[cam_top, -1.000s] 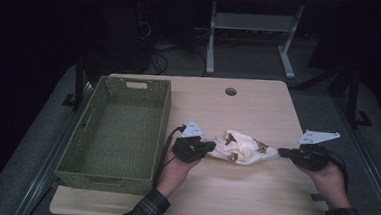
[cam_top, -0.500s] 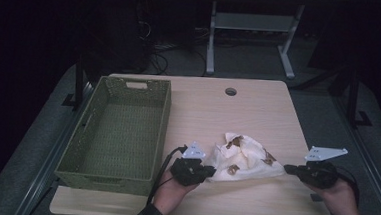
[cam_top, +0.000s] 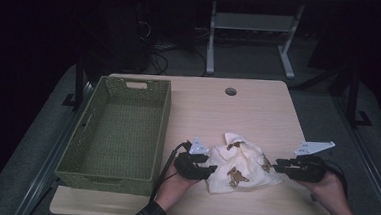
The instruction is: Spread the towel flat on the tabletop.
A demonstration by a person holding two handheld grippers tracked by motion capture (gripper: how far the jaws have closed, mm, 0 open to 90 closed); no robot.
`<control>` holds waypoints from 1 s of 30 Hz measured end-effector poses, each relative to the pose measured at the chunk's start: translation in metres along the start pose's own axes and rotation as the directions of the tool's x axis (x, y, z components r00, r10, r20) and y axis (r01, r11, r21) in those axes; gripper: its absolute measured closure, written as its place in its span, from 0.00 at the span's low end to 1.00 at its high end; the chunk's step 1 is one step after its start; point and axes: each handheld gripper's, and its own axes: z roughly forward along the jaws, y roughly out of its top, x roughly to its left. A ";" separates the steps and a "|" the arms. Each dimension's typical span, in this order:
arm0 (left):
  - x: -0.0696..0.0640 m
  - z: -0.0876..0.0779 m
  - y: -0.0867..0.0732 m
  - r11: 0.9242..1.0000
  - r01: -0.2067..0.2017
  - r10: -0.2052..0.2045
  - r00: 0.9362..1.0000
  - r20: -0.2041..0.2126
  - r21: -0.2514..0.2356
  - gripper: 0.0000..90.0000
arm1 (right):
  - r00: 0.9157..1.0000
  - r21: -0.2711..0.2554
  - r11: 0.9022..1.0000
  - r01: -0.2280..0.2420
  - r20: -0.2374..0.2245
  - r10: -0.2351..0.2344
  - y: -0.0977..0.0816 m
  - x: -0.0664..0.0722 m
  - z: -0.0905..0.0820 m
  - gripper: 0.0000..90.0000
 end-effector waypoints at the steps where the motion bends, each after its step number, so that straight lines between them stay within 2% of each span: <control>1: 0.003 0.004 0.001 1.000 -0.004 0.004 1.000 -0.017 0.001 0.55 | 1.000 -0.005 1.000 0.006 -0.007 -0.006 0.004 0.000 0.002 0.76; 4: 0.006 0.008 0.002 1.000 0.000 0.000 1.000 -0.031 0.002 0.54 | 1.000 -0.012 1.000 0.020 -0.019 -0.020 0.011 0.002 0.005 0.76; 5: 0.007 0.010 0.003 1.000 -0.001 0.001 0.999 -0.034 0.004 0.54 | 0.999 -0.021 0.999 0.037 -0.027 -0.037 0.015 0.003 0.008 0.76; 6: 0.008 0.014 0.002 1.000 -0.008 0.009 0.999 -0.042 0.010 0.54 | 0.997 -0.037 0.998 0.054 -0.050 -0.056 0.028 0.008 0.013 0.77; 7: 0.008 0.014 0.002 1.000 -0.008 0.009 0.999 -0.042 0.010 0.54 | 0.997 -0.037 0.998 0.054 -0.050 -0.056 0.028 0.008 0.013 0.77; 8: 0.007 0.017 0.001 1.000 -0.012 0.013 0.999 -0.046 0.016 0.54 | 0.995 -0.043 0.996 0.082 -0.062 -0.084 0.040 0.013 0.020 0.78; 11: 0.006 0.019 0.000 1.000 -0.020 0.021 0.999 -0.044 0.023 0.54 | 0.992 -0.053 0.994 0.097 -0.075 -0.101 0.048 0.015 0.026 0.78; 12: 0.006 0.021 -0.001 0.999 -0.020 0.021 0.999 -0.042 0.027 0.54 | 0.988 -0.065 0.991 0.120 -0.087 -0.126 0.059 0.020 0.034 0.78; 15: 0.005 0.023 -0.003 0.999 -0.017 0.018 0.999 -0.038 0.033 0.54 | 0.985 -0.067 0.989 0.134 -0.097 -0.140 0.068 0.025 0.042 0.78; 16: 0.006 0.023 -0.003 0.999 -0.029 0.030 0.999 -0.038 0.039 0.54 | 0.983 -0.070 0.987 0.147 -0.101 -0.154 0.072 0.027 0.046 0.78; 17: 0.005 0.025 -0.004 0.999 -0.027 0.029 0.999 -0.039 0.038 0.54 | 0.982 -0.065 0.987 0.147 -0.109 -0.154 0.077 0.030 0.051 0.78; 18: 0.005 0.026 -0.005 0.998 -0.040 0.042 0.998 -0.041 0.041 0.54 | 0.978 -0.062 0.983 0.175 -0.101 -0.181 0.085 0.036 0.061 0.78; 25: 0.003 0.029 -0.007 0.997 -0.052 0.055 0.997 -0.053 0.059 0.53 | 0.969 -0.056 0.976 0.209 -0.122 -0.214 0.106 0.043 0.083 0.78; 26: 0.004 0.029 -0.007 0.996 -0.056 0.059 0.997 -0.055 0.066 0.53 | 0.967 -0.053 0.975 0.216 -0.128 -0.221 0.109 0.044 0.087 0.78; 27: 0.004 0.029 -0.007 0.996 -0.058 0.062 0.996 -0.057 0.072 0.53 | 0.961 -0.051 0.971 0.235 -0.140 -0.240 0.114 0.044 0.095 0.78; 29: 0.005 0.030 -0.008 0.995 -0.058 0.063 0.996 -0.057 0.077 0.53 | 0.961 -0.047 0.972 0.230 -0.148 -0.234 0.115 0.045 0.098 0.78; 30: 0.005 0.030 -0.008 0.995 -0.057 0.062 0.996 -0.060 0.082 0.53 | 0.955 -0.030 0.967 0.252 -0.157 -0.254 0.117 0.045 0.108 0.78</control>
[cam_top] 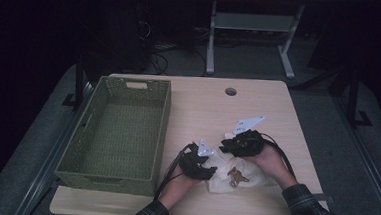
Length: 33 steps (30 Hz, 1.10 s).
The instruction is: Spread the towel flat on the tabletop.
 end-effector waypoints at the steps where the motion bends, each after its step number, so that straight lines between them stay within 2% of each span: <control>1: 0.000 0.000 0.000 1.000 0.000 0.000 1.000 0.000 0.000 0.53 | 1.000 0.000 1.000 0.000 0.000 0.000 0.000 0.000 0.000 0.78; 2: 0.000 0.000 0.000 1.000 -0.001 0.001 1.000 -0.001 0.003 0.53 | 1.000 0.019 1.000 0.001 -0.006 -0.001 0.000 -0.001 0.007 0.78; 6: 0.000 0.001 -0.001 1.000 -0.008 0.008 1.000 -0.006 0.003 0.53 | 1.000 0.039 0.999 0.001 -0.015 -0.001 -0.004 -0.003 0.013 0.75; 9: -0.001 0.001 -0.001 1.000 -0.010 0.010 1.000 -0.007 0.004 0.53 | 1.000 0.049 0.999 -0.009 -0.024 0.010 -0.006 -0.003 0.016 0.76; 10: -0.001 0.001 -0.001 1.000 -0.010 0.010 1.000 -0.009 0.004 0.53 | 1.000 0.074 0.997 0.008 -0.027 -0.006 -0.009 -0.004 0.021 0.78; 12: -0.001 0.001 -0.001 1.000 -0.011 0.011 1.000 -0.010 0.003 0.53 | 1.000 0.088 0.996 0.004 -0.030 -0.002 -0.011 -0.003 0.023 0.81; 15: -0.002 0.001 -0.001 1.000 -0.016 0.016 1.000 -0.012 0.005 0.52 | 0.999 0.107 0.994 0.036 -0.026 -0.034 -0.013 -0.001 0.027 0.97; 18: -0.002 0.001 -0.001 1.000 -0.016 0.016 1.000 -0.012 0.004 0.52 | 1.000 0.103 0.994 0.028 -0.015 -0.027 -0.011 -0.001 0.024 1.00; 19: -0.002 0.001 -0.001 1.000 -0.018 0.018 1.000 -0.012 0.004 0.52 | 1.000 0.081 0.996 0.022 -0.007 -0.022 -0.010 -0.002 0.020 1.00; 21: -0.002 0.001 -0.001 1.000 -0.019 0.019 1.000 -0.013 0.004 0.52 | 1.000 0.071 0.997 0.019 0.001 -0.019 -0.009 -0.002 0.017 1.00; 22: -0.002 0.001 -0.001 1.000 -0.017 0.017 1.000 -0.012 0.003 0.52 | 1.000 0.041 0.999 0.011 0.025 -0.013 -0.007 -0.004 0.008 1.00; 23: -0.002 0.001 -0.001 1.000 -0.017 0.017 1.000 -0.012 0.003 0.52 | 1.000 0.041 0.999 0.011 0.025 -0.013 -0.007 -0.004 0.008 1.00; 24: -0.002 0.001 -0.001 1.000 -0.021 0.021 1.000 -0.014 0.003 0.52 | 0.999 0.009 1.000 -0.002 0.043 0.002 -0.006 -0.007 -0.001 1.00; 26: -0.002 0.001 -0.001 1.000 -0.023 0.023 1.000 -0.014 0.004 0.52 | 0.998 -0.002 1.000 -0.010 0.056 0.010 -0.005 -0.008 -0.006 1.00; 30: -0.002 0.001 -0.002 1.000 -0.026 0.026 1.000 -0.015 0.002 0.52 | 0.994 -0.048 0.998 -0.034 0.099 0.038 -0.008 -0.019 -0.022 1.00; 33: -0.003 0.001 -0.002 1.000 -0.021 0.021 1.000 -0.016 -0.003 0.52 | 0.988 -0.081 0.994 -0.071 0.131 0.081 -0.012 -0.027 -0.033 1.00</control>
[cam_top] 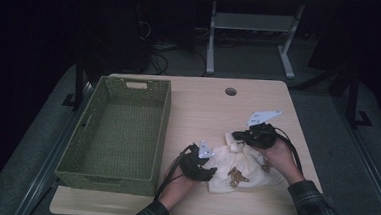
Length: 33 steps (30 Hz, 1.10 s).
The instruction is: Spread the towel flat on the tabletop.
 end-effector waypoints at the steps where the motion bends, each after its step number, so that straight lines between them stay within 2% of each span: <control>1: 0.000 0.000 0.000 1.000 0.000 0.000 1.000 0.001 -0.001 0.52 | 1.000 -0.007 1.000 -0.008 0.011 0.008 0.000 -0.003 -0.003 1.00; 2: 0.000 0.000 0.000 1.000 -0.001 0.001 1.000 0.001 -0.002 0.52 | 0.999 -0.024 0.999 -0.025 0.038 0.026 -0.002 -0.011 -0.010 1.00; 4: 0.000 0.000 0.000 1.000 -0.001 0.001 1.000 0.001 -0.002 0.52 | 0.998 -0.028 0.999 -0.029 0.047 0.031 -0.003 -0.014 -0.012 1.00; 6: 0.000 0.000 0.000 1.000 0.000 0.000 1.000 0.001 -0.002 0.52 | 0.995 -0.045 0.998 -0.051 0.087 0.054 -0.007 -0.028 -0.022 1.00; 8: 0.000 0.000 0.000 1.000 0.004 -0.004 1.000 0.002 -0.003 0.52 | 0.993 -0.046 0.997 -0.067 0.097 0.071 -0.009 -0.031 -0.025 1.00; 9: 0.000 0.000 0.000 1.000 0.005 -0.005 1.000 0.002 -0.003 0.52 | 0.989 -0.055 0.995 -0.080 0.123 0.087 -0.013 -0.039 -0.030 1.00; 10: -0.001 0.000 0.000 1.000 0.005 -0.005 1.000 0.003 -0.003 0.52 | 0.989 -0.055 0.995 -0.080 0.123 0.087 -0.013 -0.039 -0.030 1.00; 16: 0.000 0.000 -0.001 1.000 0.004 -0.004 1.000 0.003 -0.001 0.52 | 0.971 -0.081 0.988 -0.128 0.192 0.142 -0.024 -0.061 -0.046 1.00; 17: 0.000 0.000 -0.001 1.000 0.004 -0.004 1.000 0.003 -0.001 0.52 | 0.964 -0.075 0.987 -0.144 0.213 0.157 -0.027 -0.068 -0.049 1.00; 18: 0.000 0.000 -0.001 1.000 0.004 -0.004 1.000 0.003 -0.003 0.52 | 0.964 -0.075 0.987 -0.144 0.213 0.157 -0.027 -0.068 -0.049 1.00; 21: 0.000 0.000 -0.001 1.000 0.002 -0.002 1.000 0.002 -0.003 0.52 | 0.955 -0.069 0.985 -0.161 0.240 0.173 -0.029 -0.077 -0.051 1.00; 22: 0.000 0.000 -0.001 1.000 0.002 -0.002 1.000 0.002 -0.003 0.52 | 0.950 -0.065 0.983 -0.171 0.254 0.182 -0.029 -0.083 -0.051 1.00; 25: 0.000 0.000 -0.001 1.000 0.001 -0.001 1.000 0.002 -0.003 0.52 | 0.946 -0.064 0.984 -0.167 0.270 0.178 -0.029 -0.088 -0.051 1.00; 27: 0.000 0.000 -0.001 1.000 0.001 -0.001 1.000 0.001 -0.003 0.52 | 0.936 -0.037 0.983 -0.183 0.300 0.185 -0.028 -0.099 -0.052 1.00; 30: -0.001 0.000 -0.001 1.000 0.002 -0.002 1.000 0.001 -0.004 0.52 | 0.932 -0.033 0.981 -0.191 0.309 0.192 -0.027 -0.106 -0.054 1.00; 31: -0.001 0.000 -0.001 1.000 0.002 -0.002 1.000 0.001 -0.004 0.52 | 0.925 -0.023 0.980 -0.196 0.327 0.193 -0.026 -0.114 -0.055 1.00; 33: -0.001 0.000 -0.001 1.000 0.001 -0.001 1.000 0.000 -0.004 0.52 | 0.923 -0.022 0.978 -0.206 0.329 0.202 -0.026 -0.117 -0.054 1.00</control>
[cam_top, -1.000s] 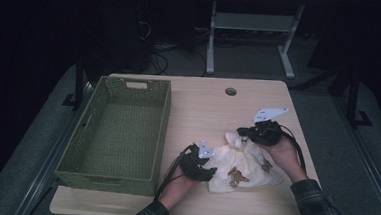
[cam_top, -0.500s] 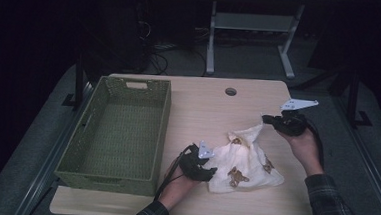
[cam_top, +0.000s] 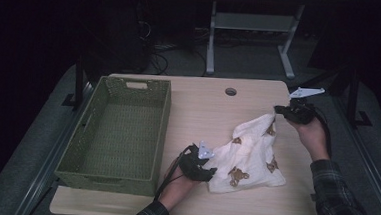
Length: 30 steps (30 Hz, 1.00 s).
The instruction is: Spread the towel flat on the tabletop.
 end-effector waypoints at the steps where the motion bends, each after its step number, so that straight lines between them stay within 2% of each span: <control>1: 0.000 0.000 0.000 1.000 0.001 -0.001 1.000 0.000 0.000 0.52 | 1.000 0.001 1.000 -0.009 -0.001 0.009 0.000 -0.002 0.001 1.00; 5: 0.000 0.000 0.000 1.000 0.002 -0.002 1.000 0.002 -0.003 0.52 | 0.999 0.020 0.999 -0.046 -0.008 0.046 -0.004 -0.010 0.013 0.98; 7: 0.000 0.000 0.000 1.000 0.002 -0.002 1.000 0.003 -0.001 0.52 | 0.998 0.017 0.998 -0.060 -0.025 0.060 -0.007 -0.010 0.015 0.84; 10: 0.000 0.000 0.000 1.000 0.003 -0.003 1.000 0.006 -0.001 0.51 | 0.997 0.010 0.998 -0.065 -0.045 0.066 -0.013 -0.006 0.011 0.81; 13: 0.001 0.000 0.001 1.000 0.018 -0.018 1.000 0.011 0.000 0.50 | 0.995 0.023 0.998 -0.058 -0.075 0.060 -0.021 0.003 0.006 0.80; 14: 0.002 0.000 0.002 1.000 0.018 -0.018 1.000 0.009 -0.002 0.49 | 0.994 0.032 0.998 -0.051 -0.093 0.054 -0.027 0.010 0.003 0.80; 15: 0.002 0.000 0.002 1.000 0.018 -0.018 1.000 0.009 -0.002 0.49 | 0.994 0.032 0.998 -0.051 -0.093 0.054 -0.027 0.010 0.003 0.80; 16: 0.003 0.000 0.003 1.000 0.026 -0.026 1.000 0.008 -0.007 0.49 | 0.993 0.044 0.998 -0.043 -0.109 0.048 -0.031 0.018 0.001 0.79; 18: 0.005 -0.001 0.006 0.999 0.036 -0.036 0.999 0.001 -0.021 0.49 | 0.993 0.047 0.998 -0.039 -0.113 0.044 -0.033 0.020 0.000 0.78; 21: 0.008 -0.002 0.010 0.998 0.048 -0.049 0.999 -0.013 -0.042 0.49 | 0.988 0.069 0.997 -0.031 -0.146 0.041 -0.040 0.032 -0.003 0.75; 22: 0.012 -0.003 0.016 0.998 0.042 -0.044 0.999 -0.023 -0.056 0.49 | 0.988 0.088 0.996 -0.011 -0.153 0.024 -0.045 0.039 -0.004 0.73; 27: 0.020 0.002 0.030 0.997 0.038 -0.040 0.999 -0.031 -0.069 0.49 | 0.985 0.108 0.994 -0.002 -0.171 0.021 -0.055 0.048 -0.007 0.72; 28: 0.024 0.006 0.036 0.996 0.049 -0.051 0.998 -0.031 -0.075 0.49 | 0.980 0.114 0.993 -0.023 -0.196 0.045 -0.061 0.051 -0.010 0.72; 30: 0.025 0.008 0.037 0.996 0.050 -0.053 0.998 -0.034 -0.077 0.50 | 0.978 0.120 0.992 -0.025 -0.201 0.049 -0.063 0.053 -0.011 0.72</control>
